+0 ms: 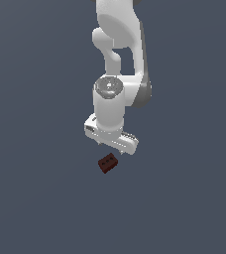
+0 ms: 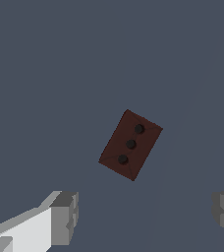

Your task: Pick up the object and move it to a goal position.

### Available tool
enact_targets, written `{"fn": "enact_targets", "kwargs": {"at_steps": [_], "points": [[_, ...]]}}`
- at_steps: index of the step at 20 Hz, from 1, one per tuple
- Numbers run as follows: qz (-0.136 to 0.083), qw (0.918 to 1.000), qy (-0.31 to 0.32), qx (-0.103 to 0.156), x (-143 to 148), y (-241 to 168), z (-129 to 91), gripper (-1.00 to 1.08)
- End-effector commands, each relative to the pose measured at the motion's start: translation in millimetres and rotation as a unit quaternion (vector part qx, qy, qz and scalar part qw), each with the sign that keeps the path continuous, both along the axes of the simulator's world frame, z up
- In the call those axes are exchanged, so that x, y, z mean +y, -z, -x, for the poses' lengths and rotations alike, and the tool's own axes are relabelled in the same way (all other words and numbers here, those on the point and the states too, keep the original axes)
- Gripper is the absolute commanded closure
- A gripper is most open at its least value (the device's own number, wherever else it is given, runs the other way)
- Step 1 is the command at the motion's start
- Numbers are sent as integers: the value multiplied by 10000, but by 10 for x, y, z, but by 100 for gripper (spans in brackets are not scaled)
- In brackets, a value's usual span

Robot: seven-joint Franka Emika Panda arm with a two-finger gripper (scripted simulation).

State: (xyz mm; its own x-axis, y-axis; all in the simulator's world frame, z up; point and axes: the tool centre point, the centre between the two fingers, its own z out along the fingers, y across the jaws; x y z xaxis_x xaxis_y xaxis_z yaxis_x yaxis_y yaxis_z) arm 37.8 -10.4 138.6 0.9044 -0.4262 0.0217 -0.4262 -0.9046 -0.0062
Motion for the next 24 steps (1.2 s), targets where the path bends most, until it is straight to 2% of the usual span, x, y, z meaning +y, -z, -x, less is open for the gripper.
{"fn": "enact_targets", "kwargs": {"at_steps": [1,5,13,19,24], "points": [[-17,9992,388,17,-20,90,-38,-92],[-36,9951,991,45,-52,235,-93,-92],[-48,9804,1966,85,-106,477,-175,-92],[-47,9714,2370,99,-129,581,-206,-92],[-45,9682,2500,103,-136,614,-215,-92]]}}
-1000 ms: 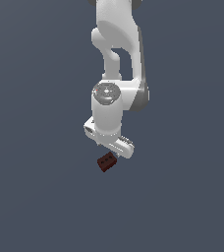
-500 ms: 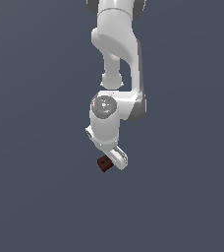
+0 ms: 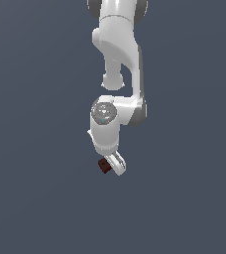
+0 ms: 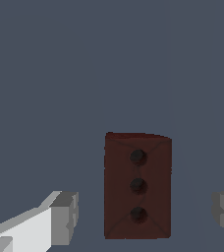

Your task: Pick up the object and move it to a goal position.

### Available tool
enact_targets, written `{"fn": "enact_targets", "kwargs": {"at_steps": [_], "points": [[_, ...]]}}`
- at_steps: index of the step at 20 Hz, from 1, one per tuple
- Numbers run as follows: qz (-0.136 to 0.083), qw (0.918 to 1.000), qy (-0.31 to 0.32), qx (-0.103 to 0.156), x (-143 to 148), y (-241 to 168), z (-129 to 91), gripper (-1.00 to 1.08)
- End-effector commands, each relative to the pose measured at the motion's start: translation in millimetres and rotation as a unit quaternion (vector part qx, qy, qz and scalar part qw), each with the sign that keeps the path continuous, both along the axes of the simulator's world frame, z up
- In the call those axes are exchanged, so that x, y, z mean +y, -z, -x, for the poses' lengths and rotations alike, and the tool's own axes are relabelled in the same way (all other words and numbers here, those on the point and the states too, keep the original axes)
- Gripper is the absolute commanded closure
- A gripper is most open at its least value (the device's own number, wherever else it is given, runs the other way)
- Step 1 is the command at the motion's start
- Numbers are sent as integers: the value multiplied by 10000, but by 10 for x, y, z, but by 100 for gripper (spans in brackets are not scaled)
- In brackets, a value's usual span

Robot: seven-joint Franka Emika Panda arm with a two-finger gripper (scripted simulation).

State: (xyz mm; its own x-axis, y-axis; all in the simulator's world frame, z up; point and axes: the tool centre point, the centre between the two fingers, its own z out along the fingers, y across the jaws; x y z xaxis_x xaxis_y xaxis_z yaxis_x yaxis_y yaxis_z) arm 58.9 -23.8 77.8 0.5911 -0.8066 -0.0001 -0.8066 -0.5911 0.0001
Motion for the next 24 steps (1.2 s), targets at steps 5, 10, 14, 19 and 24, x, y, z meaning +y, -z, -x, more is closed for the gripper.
{"fn": "enact_targets", "kwargs": {"at_steps": [5,10,14,19,24], "points": [[0,10000,19,0,-2,37,-1,-92],[0,10000,29,0,-3,239,5,-92],[0,10000,40,0,-3,438,11,-92],[0,10000,43,-1,-4,510,-2,-92],[0,10000,43,-1,-4,508,-3,108]]}}
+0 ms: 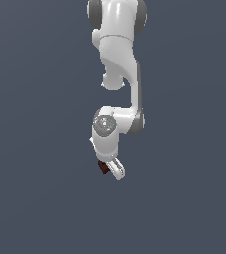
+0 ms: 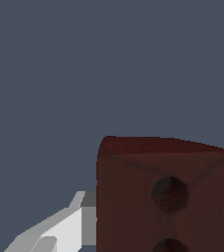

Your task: Pick up the object and move it to a goal position.

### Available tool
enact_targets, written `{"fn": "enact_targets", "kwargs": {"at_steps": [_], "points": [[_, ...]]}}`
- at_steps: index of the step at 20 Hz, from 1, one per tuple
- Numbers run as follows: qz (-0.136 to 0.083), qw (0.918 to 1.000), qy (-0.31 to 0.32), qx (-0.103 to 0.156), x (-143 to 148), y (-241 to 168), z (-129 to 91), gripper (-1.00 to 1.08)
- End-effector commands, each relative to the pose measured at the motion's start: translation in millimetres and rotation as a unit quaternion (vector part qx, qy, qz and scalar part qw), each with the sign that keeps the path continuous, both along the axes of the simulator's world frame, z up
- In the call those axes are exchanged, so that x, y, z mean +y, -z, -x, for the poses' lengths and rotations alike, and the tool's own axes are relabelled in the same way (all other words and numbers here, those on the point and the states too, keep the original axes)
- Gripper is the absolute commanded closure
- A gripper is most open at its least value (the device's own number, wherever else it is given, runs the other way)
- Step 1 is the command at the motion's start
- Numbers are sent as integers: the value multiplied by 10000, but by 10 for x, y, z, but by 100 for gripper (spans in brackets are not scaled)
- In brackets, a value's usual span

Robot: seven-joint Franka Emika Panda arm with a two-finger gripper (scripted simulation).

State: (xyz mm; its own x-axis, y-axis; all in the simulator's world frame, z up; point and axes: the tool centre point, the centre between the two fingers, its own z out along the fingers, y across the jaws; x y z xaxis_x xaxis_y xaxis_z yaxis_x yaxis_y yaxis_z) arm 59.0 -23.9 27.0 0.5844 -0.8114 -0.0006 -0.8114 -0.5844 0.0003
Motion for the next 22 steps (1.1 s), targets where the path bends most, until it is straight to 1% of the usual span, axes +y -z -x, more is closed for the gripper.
{"fn": "enact_targets", "kwargs": {"at_steps": [1,13,18,22], "points": [[1,10000,2,-3,-3,0,-2,108],[0,10000,-2,-2,42,-57,37,108],[-2,10000,-2,-1,141,-198,133,108],[-5,10000,-2,-1,267,-379,255,108]]}}
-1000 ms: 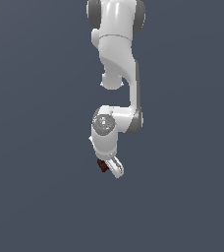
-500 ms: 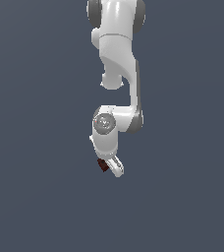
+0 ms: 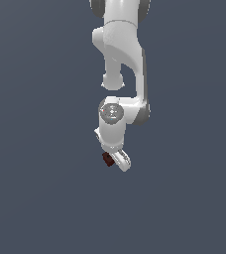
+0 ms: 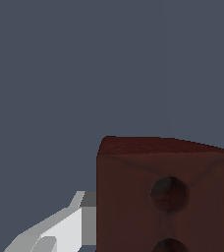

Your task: Pick up the object and move it to a goal position.

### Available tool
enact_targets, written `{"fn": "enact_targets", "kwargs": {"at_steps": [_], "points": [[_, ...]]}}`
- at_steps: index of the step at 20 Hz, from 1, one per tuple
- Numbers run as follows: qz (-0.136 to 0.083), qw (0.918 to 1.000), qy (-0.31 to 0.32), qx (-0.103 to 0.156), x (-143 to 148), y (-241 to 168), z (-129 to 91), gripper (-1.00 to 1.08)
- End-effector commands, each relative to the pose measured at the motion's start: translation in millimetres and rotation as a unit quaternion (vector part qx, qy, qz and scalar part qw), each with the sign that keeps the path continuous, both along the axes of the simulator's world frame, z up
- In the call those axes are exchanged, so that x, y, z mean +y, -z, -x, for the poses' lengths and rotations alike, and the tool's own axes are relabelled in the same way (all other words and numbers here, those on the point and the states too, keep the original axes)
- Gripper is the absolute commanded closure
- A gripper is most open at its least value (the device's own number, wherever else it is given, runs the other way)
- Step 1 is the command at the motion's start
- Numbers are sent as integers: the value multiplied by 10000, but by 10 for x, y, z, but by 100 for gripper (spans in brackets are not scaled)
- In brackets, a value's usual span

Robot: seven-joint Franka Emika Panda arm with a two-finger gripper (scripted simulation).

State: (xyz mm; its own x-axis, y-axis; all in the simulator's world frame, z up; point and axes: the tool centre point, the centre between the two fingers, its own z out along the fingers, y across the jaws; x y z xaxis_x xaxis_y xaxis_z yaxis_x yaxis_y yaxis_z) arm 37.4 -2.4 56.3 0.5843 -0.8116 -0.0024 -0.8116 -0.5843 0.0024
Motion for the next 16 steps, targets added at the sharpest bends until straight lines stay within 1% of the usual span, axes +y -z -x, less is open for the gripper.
{"fn": "enact_targets", "kwargs": {"at_steps": [1,10,16], "points": [[-4,10000,-3,-15,92,-141,76,108],[-4,10000,-3,-15,514,-749,469,108],[-2,10000,-2,-16,733,-1072,664,108]]}}
